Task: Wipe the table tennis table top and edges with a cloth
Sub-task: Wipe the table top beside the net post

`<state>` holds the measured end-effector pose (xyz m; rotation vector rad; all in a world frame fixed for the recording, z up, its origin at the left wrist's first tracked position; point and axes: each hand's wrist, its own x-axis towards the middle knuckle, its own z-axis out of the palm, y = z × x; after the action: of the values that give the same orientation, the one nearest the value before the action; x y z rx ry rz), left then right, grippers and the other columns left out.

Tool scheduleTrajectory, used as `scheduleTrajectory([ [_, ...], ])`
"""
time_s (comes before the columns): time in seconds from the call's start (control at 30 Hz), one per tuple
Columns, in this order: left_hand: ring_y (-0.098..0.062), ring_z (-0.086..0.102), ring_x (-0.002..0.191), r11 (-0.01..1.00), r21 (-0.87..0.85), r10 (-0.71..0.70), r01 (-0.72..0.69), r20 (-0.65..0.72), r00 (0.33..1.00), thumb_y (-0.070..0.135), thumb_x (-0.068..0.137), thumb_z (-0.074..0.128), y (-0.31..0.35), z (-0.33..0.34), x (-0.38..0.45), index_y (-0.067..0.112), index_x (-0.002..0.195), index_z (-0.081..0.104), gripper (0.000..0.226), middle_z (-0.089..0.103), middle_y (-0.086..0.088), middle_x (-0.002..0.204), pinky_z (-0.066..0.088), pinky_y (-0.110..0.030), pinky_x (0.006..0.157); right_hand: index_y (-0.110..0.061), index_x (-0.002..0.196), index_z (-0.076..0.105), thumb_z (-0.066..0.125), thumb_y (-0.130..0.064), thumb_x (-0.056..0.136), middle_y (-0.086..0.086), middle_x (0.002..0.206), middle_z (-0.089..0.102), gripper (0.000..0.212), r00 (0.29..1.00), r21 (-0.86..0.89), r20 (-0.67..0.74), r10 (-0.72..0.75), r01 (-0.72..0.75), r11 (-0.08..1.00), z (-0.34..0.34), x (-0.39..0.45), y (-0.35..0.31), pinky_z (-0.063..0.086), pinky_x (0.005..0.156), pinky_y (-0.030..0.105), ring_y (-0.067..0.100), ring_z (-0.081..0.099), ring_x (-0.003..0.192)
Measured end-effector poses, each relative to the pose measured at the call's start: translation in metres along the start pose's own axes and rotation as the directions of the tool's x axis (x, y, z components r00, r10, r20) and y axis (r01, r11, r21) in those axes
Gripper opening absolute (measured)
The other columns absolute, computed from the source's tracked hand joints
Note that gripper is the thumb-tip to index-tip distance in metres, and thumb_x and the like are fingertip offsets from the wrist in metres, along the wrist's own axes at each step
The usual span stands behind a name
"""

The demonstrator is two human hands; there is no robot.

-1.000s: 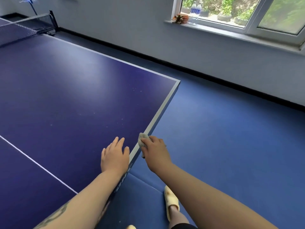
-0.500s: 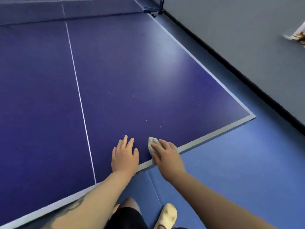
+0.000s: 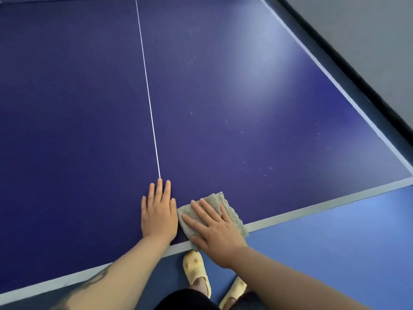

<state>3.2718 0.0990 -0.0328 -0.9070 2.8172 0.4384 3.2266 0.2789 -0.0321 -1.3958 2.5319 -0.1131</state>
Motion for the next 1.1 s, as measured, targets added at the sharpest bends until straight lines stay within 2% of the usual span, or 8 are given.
scheduleTrajectory([
  [0.23, -0.018, 0.000, 0.151, 0.998, 0.027, 0.066, -0.064, -0.078, 0.995, 0.035, 0.104, 0.022, -0.011, 0.009, 0.036, 0.024, 0.156, 0.009, 0.055, 0.005, 0.003, 0.163, 0.006, -0.043, 0.121, -0.040, 0.155, 0.015, 0.016, -0.056, 0.102, -0.001, 0.165, 0.018, 0.055, 0.988, 0.043, -0.032, 0.149, -0.147, 0.988, -0.001, 0.060, 0.009, 0.006, 0.121, 0.054, 0.024, 0.008, 0.152],
  [0.37, -0.019, 0.008, 0.150, 0.998, 0.028, 0.061, -0.058, -0.134, 0.989, 0.036, 0.104, 0.016, -0.010, 0.017, 0.035, 0.023, 0.155, 0.013, 0.052, 0.013, 0.002, 0.162, 0.012, -0.046, 0.120, -0.040, 0.157, 0.009, 0.005, -0.057, 0.097, -0.002, 0.167, 0.003, 0.062, 0.901, 0.061, -0.051, 0.430, -0.427, 0.902, -0.006, 0.073, 0.048, -0.001, 0.122, 0.052, 0.022, -0.005, 0.153],
  [0.47, -0.020, 0.013, 0.150, 0.998, 0.027, 0.066, -0.063, -0.145, 0.987, 0.041, 0.100, 0.012, -0.011, 0.017, 0.037, 0.023, 0.154, 0.017, 0.057, 0.019, 0.001, 0.161, 0.016, -0.046, 0.119, -0.038, 0.157, 0.018, 0.015, -0.054, 0.100, 0.001, 0.166, 0.015, 0.059, 0.818, 0.076, -0.125, 0.561, -0.556, 0.828, 0.000, 0.055, 0.051, 0.000, 0.119, 0.051, 0.023, 0.003, 0.153],
  [0.6, -0.021, 0.015, 0.150, 0.997, 0.019, 0.076, -0.074, -0.143, 0.987, 0.040, 0.100, 0.014, -0.012, 0.017, 0.038, 0.022, 0.154, 0.022, 0.058, 0.022, -0.001, 0.161, 0.017, -0.049, 0.119, -0.035, 0.154, 0.030, 0.027, -0.051, 0.100, 0.003, 0.162, 0.028, 0.056, 0.879, 0.053, -0.138, 0.457, -0.454, 0.889, 0.008, 0.046, 0.008, 0.013, 0.115, 0.054, 0.026, 0.020, 0.151],
  [0.77, -0.023, 0.018, 0.149, 0.992, 0.060, 0.117, -0.109, -0.155, 0.981, 0.034, 0.102, 0.019, -0.015, 0.020, 0.037, 0.016, 0.153, 0.025, 0.054, 0.025, -0.004, 0.159, 0.017, -0.050, 0.117, -0.040, 0.156, 0.017, 0.012, -0.054, 0.101, -0.003, 0.166, 0.014, 0.057, 0.943, 0.059, -0.060, 0.328, -0.325, 0.944, -0.005, 0.082, 0.038, -0.002, 0.120, 0.049, 0.022, 0.004, 0.153],
  [0.83, -0.026, 0.022, 0.148, 0.984, 0.080, 0.169, -0.159, -0.139, 0.976, 0.027, 0.103, 0.023, -0.011, 0.022, 0.040, 0.013, 0.152, 0.028, 0.050, 0.028, -0.007, 0.158, 0.023, -0.053, 0.116, -0.042, 0.156, 0.009, 0.004, -0.055, 0.098, -0.006, 0.167, 0.002, 0.059, 0.901, 0.087, -0.046, 0.431, -0.426, 0.900, -0.014, 0.085, 0.064, -0.008, 0.120, 0.048, 0.019, -0.006, 0.153],
  [1.0, -0.026, 0.018, 0.149, 0.928, 0.115, 0.361, -0.355, -0.035, 0.932, 0.031, 0.101, 0.026, 0.040, 0.027, 0.049, 0.017, 0.152, 0.015, 0.054, 0.022, -0.006, 0.160, 0.022, -0.049, 0.117, -0.044, 0.156, -0.001, 0.006, -0.052, 0.101, -0.007, 0.166, -0.008, 0.056, 0.645, 0.193, -0.030, 0.764, -0.746, 0.638, -0.016, 0.039, 0.096, -0.012, 0.120, 0.049, 0.016, -0.016, 0.152],
  [1.1, -0.027, 0.015, 0.149, 0.953, 0.076, 0.296, -0.292, -0.040, 0.954, 0.031, 0.102, 0.031, 0.069, 0.034, 0.050, 0.019, 0.152, 0.014, 0.054, 0.019, -0.008, 0.161, 0.020, -0.051, 0.117, -0.042, 0.155, 0.016, 0.011, -0.053, 0.098, -0.002, 0.166, 0.012, 0.059, 0.652, 0.191, -0.096, 0.752, -0.729, 0.657, -0.005, 0.032, 0.065, -0.004, 0.118, 0.050, 0.021, 0.003, 0.153],
])
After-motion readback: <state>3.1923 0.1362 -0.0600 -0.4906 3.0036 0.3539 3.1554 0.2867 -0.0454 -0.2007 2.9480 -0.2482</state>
